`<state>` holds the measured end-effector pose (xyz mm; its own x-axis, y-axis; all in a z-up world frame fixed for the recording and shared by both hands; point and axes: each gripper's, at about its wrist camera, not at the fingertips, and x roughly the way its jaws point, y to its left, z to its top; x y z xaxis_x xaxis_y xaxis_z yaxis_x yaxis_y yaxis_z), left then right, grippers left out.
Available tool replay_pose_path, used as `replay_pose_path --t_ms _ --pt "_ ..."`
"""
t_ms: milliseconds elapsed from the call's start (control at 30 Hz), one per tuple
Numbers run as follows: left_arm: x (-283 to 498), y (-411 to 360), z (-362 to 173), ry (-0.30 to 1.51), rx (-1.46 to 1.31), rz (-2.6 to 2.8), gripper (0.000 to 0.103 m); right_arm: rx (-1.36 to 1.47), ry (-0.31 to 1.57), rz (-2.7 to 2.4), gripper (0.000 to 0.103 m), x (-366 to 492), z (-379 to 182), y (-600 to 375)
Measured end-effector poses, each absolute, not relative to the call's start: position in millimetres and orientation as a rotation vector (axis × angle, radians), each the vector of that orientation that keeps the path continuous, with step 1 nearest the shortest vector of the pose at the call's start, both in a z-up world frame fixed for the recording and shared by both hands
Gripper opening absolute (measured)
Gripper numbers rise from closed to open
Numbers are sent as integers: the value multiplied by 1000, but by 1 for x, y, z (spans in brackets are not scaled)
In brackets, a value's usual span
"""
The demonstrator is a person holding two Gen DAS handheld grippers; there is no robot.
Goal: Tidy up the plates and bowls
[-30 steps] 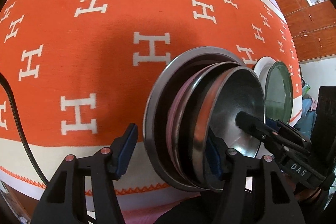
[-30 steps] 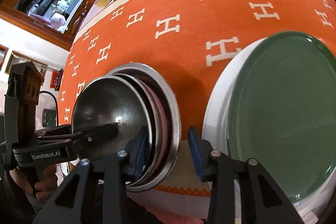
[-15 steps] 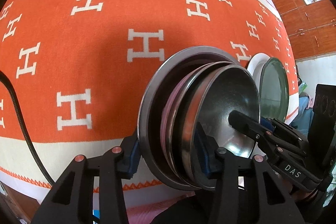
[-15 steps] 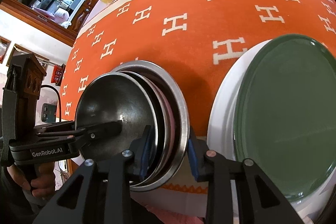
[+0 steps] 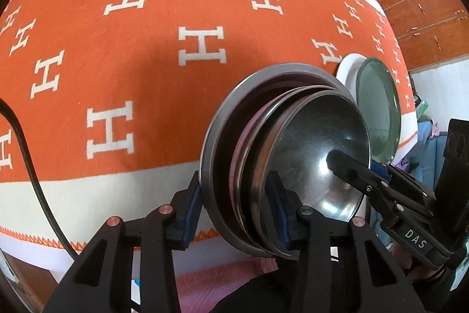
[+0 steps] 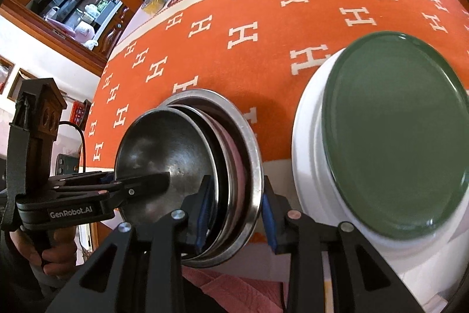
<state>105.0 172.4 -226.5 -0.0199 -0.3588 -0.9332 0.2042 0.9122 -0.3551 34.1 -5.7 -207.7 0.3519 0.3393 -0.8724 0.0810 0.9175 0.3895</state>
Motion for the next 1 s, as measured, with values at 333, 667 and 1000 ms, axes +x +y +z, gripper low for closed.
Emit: replay_pose_path --t_ms 333,667,1000 --pt "85 171 -204 1440 -124 -561 40 458 1084 110 31 -5 -185 -14" --pt "73 165 -180 1338 -135 -666 40 454 978 40 29 -31 -165 -22" --pt "77 130 -162 1252 -141 -742 40 408 868 -28 29 -44 -147 -43"
